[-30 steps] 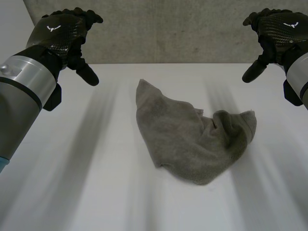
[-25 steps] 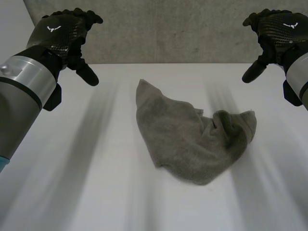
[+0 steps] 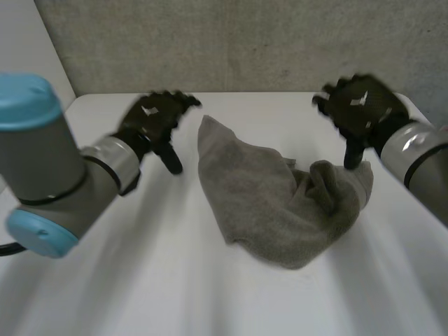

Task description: Fold the towel.

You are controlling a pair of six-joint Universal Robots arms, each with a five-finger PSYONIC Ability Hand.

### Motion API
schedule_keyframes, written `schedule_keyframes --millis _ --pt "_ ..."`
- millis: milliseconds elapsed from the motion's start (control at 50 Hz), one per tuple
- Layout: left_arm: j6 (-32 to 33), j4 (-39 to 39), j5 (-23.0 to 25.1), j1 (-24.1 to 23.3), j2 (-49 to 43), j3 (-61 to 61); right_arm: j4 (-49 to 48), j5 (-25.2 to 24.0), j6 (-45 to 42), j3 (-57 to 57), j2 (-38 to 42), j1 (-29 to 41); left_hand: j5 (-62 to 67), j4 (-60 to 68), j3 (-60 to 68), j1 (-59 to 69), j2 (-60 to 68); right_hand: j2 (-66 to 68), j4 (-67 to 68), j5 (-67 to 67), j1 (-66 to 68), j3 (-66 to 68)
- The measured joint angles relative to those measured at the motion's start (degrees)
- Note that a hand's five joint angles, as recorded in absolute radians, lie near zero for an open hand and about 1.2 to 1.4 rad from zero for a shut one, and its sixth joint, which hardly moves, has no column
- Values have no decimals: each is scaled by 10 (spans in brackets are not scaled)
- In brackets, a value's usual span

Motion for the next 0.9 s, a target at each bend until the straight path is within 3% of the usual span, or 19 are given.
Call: schedule_keyframes --millis 140,320,440,520,640,760,780,900 --pt "88 15 42 -41 -99 13 -10 -10 -14 96 12 -3 2 1 1 1 1 0 0 0 0 0" --pt "204 26 54 -88 -178 19 -67 -10 -1 183 71 -5 61 59 58 61 60 12 8 17 20 11" --pt "230 35 49 -107 -206 22 -86 -9 0 192 113 -5 278 278 278 269 279 216 208 227 225 217" --pt "231 39 40 -113 -211 18 -84 -8 -1 183 123 -6 493 498 497 482 499 562 549 570 559 554" --pt "226 36 7 -115 -185 4 -71 -12 -6 180 109 -12 540 552 550 521 552 606 614 630 612 623" --pt "214 25 -26 -116 -90 -63 23 -64 -45 180 77 -19 550 562 558 520 561 606 614 631 612 623" --pt "209 20 -29 -118 -59 -89 82 -94 -75 178 68 -25 550 562 558 520 561 606 614 632 612 623" --pt "188 -7 -32 -143 27 -175 245 -160 -165 166 56 -50 553 563 560 520 562 608 614 635 612 623"
